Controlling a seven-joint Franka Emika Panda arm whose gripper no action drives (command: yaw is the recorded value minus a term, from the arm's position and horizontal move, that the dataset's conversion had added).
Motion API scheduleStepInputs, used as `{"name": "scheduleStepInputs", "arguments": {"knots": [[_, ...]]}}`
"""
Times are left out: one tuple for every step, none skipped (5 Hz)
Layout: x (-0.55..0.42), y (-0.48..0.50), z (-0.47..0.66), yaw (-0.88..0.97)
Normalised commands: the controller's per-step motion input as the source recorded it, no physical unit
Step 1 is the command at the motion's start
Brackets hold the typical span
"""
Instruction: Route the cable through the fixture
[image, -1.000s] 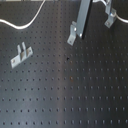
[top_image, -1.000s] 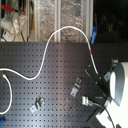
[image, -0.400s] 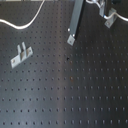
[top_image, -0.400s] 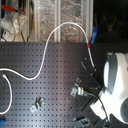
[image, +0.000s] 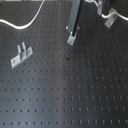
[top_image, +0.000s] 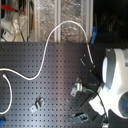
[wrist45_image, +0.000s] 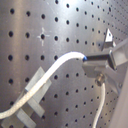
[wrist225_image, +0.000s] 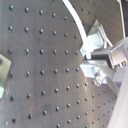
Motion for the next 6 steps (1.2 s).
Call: {"name": "scheduleStepInputs", "arguments": {"knots": [[-0.068, -0.339, -0.07, 0.05], [-0.155, -0.355, -0.03, 0.06], [-0.049, -0.044, 0.00, 0.05], [-0.269, 0.359, -0.22, 0.16], [-0.128, 0.538, -0.38, 0.13], [-0.084, 0.324, -0.44, 0.15]]}}
